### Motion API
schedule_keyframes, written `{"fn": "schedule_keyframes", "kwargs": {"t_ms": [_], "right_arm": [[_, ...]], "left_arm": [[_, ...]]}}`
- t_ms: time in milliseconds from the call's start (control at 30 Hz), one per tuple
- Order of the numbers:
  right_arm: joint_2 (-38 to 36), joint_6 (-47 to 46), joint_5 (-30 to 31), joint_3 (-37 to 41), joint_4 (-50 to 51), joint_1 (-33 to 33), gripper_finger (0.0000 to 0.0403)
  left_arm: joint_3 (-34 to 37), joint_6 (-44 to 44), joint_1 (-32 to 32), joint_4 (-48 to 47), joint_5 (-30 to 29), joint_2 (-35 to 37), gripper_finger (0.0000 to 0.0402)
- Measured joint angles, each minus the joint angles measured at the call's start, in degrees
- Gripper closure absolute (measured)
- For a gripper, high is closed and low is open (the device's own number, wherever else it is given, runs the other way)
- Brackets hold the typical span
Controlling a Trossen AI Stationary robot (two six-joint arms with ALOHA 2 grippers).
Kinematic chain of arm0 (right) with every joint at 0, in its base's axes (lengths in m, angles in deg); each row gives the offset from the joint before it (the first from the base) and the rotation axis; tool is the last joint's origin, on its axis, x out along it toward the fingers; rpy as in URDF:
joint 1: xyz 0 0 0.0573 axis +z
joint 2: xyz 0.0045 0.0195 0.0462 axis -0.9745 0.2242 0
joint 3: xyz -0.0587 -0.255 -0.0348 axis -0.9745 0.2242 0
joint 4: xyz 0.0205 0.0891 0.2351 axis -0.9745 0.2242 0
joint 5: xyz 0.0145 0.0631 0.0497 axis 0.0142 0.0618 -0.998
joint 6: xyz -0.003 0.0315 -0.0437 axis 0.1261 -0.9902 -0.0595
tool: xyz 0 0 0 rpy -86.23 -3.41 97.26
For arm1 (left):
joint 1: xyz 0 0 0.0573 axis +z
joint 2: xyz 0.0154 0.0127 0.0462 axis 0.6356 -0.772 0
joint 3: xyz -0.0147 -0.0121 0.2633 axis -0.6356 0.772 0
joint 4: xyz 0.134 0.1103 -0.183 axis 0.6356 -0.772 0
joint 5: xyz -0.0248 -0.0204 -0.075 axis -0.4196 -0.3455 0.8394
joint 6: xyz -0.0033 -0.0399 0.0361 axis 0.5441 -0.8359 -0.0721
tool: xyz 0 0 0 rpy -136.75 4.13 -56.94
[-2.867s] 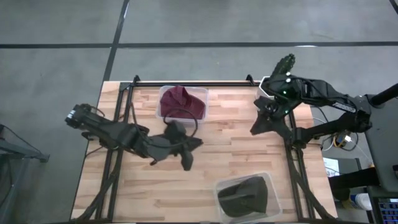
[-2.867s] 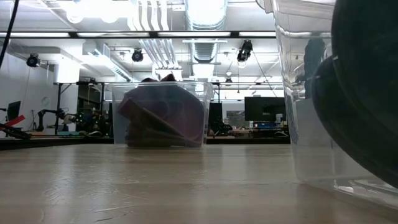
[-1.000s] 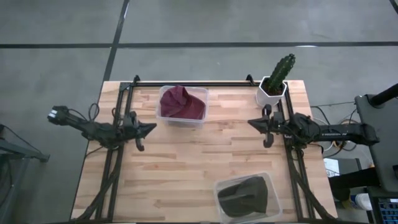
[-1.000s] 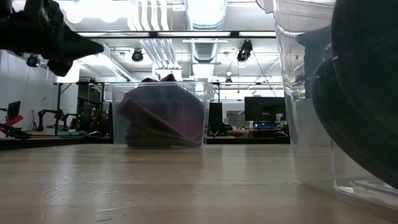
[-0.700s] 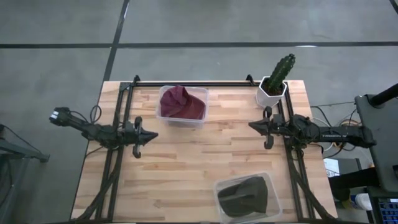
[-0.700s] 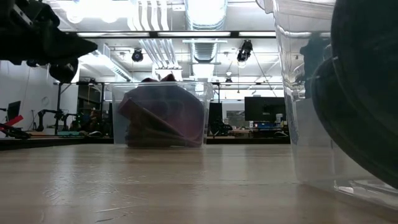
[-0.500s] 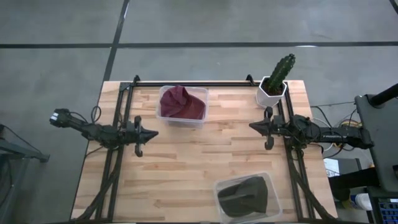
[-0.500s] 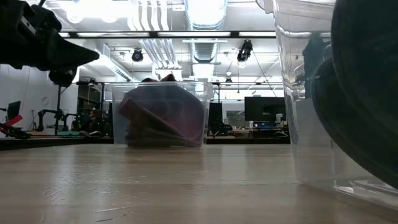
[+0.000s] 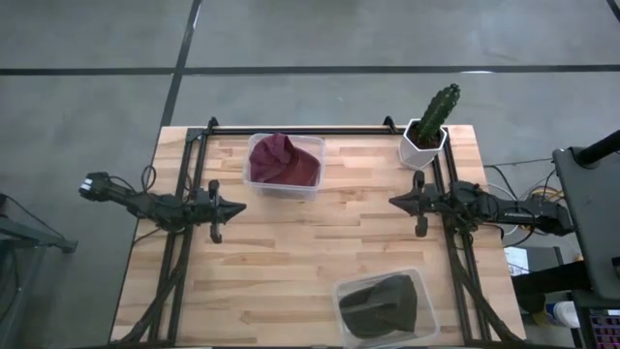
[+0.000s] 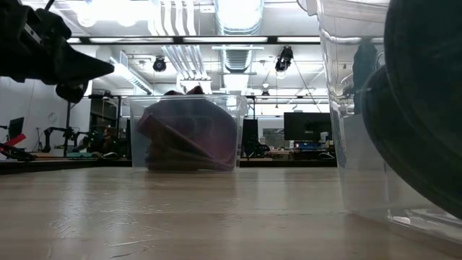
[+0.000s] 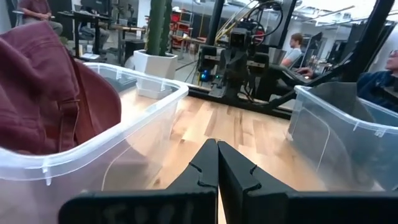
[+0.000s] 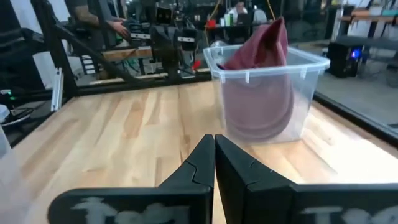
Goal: Pick and place caps into container
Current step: Return to Home Position
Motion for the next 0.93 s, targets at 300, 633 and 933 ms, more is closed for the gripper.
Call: {"fn": "schedule_keyframes", "kwargs": {"t_ms": [300,633,933], "right_arm": [[0.2,2.2,0.5,0.0,0.1,0.0,0.0394],[0.8,0.5,0.5,0.0,0.1,0.0,0.0394],[0.8,0.3,0.6,0.0,0.1,0.0,0.0394]], "left_arm": [[0.0,2.7,0.0,-0.5,-1.0,0.2,0.0401],[-0.1,2.8,0.0,-1.0,-1.8,0.2,0.0401],[-0.2,2.8,0.0,-1.1,-1.9,0.2,0.0401]]}}
